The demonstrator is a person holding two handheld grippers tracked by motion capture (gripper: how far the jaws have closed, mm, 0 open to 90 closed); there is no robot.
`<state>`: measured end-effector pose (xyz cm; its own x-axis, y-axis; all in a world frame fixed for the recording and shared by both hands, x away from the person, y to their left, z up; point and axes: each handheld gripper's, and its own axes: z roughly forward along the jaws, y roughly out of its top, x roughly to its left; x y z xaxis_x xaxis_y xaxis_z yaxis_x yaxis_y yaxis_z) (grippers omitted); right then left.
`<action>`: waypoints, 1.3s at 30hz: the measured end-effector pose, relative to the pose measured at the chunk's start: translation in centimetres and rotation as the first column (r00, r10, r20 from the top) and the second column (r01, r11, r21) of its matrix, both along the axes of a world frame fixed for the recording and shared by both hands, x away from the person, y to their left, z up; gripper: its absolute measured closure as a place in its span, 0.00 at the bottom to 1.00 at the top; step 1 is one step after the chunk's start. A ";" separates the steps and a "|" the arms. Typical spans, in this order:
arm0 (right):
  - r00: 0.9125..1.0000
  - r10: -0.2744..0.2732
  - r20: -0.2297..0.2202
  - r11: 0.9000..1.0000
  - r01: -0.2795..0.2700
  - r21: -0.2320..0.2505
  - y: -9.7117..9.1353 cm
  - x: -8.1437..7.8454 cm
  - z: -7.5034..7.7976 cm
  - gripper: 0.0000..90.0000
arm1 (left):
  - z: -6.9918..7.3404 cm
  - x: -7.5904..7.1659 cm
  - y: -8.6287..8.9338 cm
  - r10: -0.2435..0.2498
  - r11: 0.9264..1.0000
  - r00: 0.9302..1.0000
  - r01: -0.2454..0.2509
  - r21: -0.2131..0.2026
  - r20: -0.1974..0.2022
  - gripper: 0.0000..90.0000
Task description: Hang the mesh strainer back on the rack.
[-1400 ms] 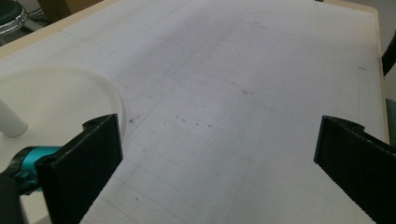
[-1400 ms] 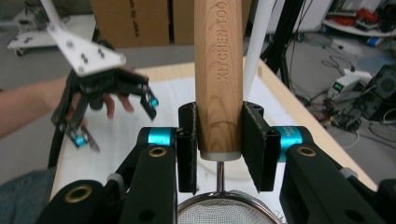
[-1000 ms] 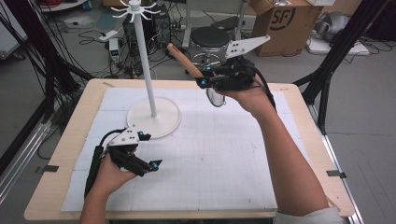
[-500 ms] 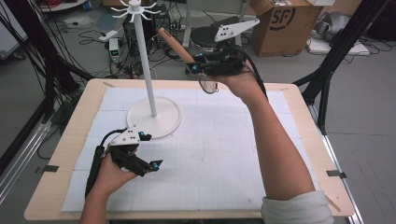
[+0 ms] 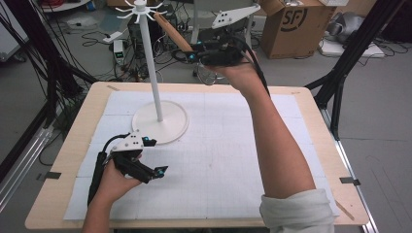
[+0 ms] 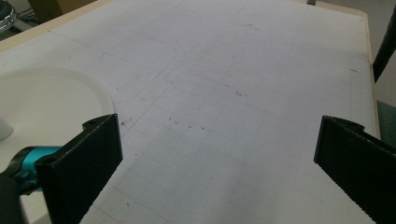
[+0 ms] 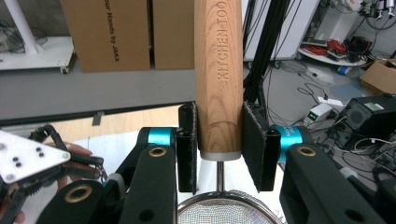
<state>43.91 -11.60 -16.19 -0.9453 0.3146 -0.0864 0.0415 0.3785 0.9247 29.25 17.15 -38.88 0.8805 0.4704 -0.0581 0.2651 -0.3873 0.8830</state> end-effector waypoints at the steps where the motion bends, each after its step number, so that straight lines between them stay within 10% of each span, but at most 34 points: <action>1: 1.000 -0.004 -0.001 1.000 0.004 0.002 0.1 0.0 0.0 0.76 | 0.0 0.0 0.0 -0.001 1.000 1.000 0.001 -0.001 0.000 0.02; 39: 0.996 -0.055 -0.066 0.997 0.052 -0.057 4.8 1.9 -1.9 0.76 | 0.0 0.0 0.0 -0.007 1.000 1.000 0.007 -0.004 0.001 0.02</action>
